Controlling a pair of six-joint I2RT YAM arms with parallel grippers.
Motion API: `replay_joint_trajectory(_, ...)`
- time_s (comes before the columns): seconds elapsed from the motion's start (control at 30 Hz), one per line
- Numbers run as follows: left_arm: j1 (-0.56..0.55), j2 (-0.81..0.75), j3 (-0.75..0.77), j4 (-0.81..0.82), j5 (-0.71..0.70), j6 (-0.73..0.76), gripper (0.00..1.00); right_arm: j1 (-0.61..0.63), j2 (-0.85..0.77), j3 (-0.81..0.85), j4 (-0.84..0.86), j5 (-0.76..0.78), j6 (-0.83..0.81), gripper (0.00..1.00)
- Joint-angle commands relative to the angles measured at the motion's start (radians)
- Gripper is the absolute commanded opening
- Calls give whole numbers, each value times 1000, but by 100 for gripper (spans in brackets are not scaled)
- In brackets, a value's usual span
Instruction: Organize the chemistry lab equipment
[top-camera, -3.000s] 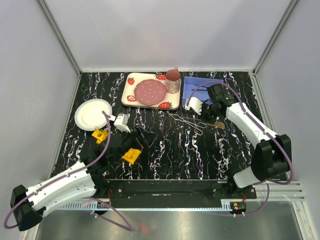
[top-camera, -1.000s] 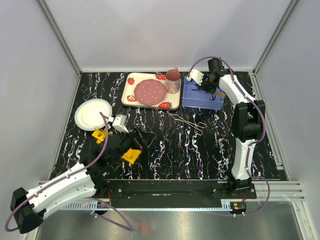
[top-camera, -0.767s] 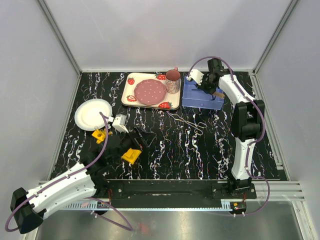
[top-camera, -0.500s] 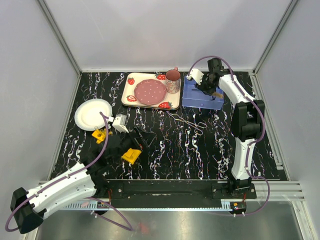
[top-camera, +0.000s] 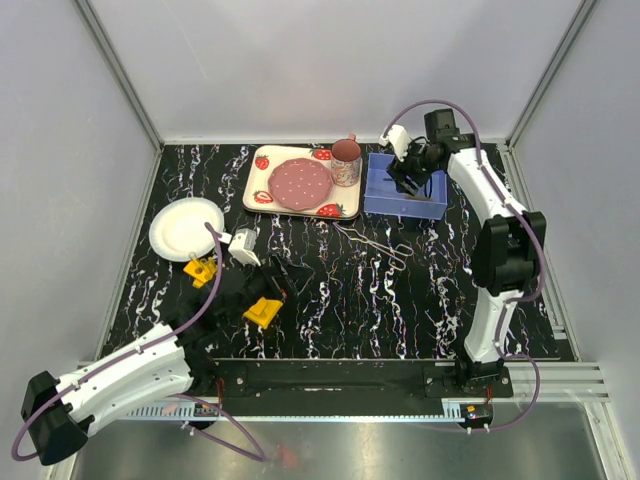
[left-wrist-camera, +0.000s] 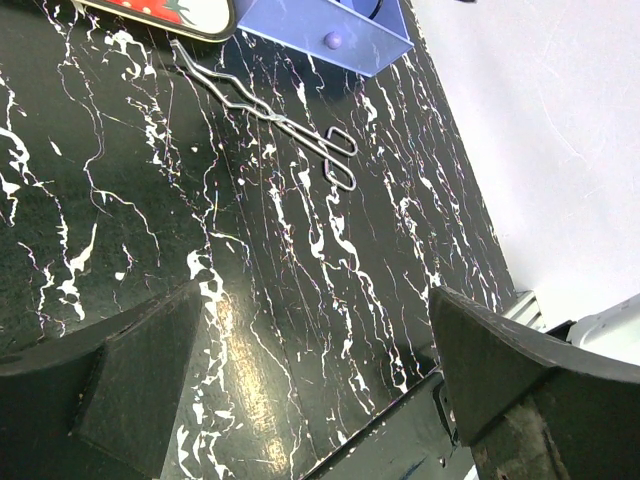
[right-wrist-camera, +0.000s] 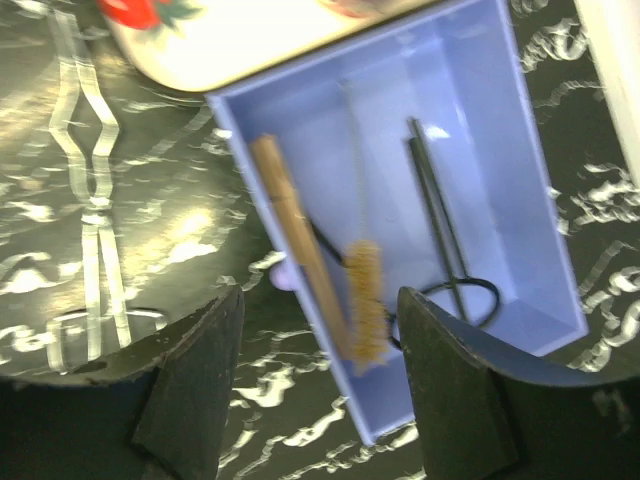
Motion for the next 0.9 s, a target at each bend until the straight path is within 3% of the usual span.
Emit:
replay_joint_trajectory(0.0,7,-15,9,55,12,-4,99,-4,-150,-103,-65,-314,113,75)
replay_joint_trajectory(0.03,9,-15,9,55,12,-4,99,-2,-182,-128,-69,-361,140,81)
replay_joint_trajectory(0.07,9,-14,9,53,12,-4,99,0,-193,-152,-69,-448,154,99)
replay_joint_trajectory(0.17,10,-12,13,52,15,-1,99,7,-213,-227,-68,-553,231,100)
replay_joint_trajectory(0.33,12,-9,21,47,15,2,99,32,-161,-243,-46,-558,398,100)
replay_joint_trajectory(0.47,12,-15,20,39,15,-3,99,76,-110,-241,-35,-390,455,100)
replay_joint_trajectory(0.67,13,-38,12,25,6,-4,99,102,-83,-289,-22,-112,409,100)
replay_joint_trajectory(0.87,16,-12,9,47,17,-6,99,125,-100,-344,15,-75,392,100)
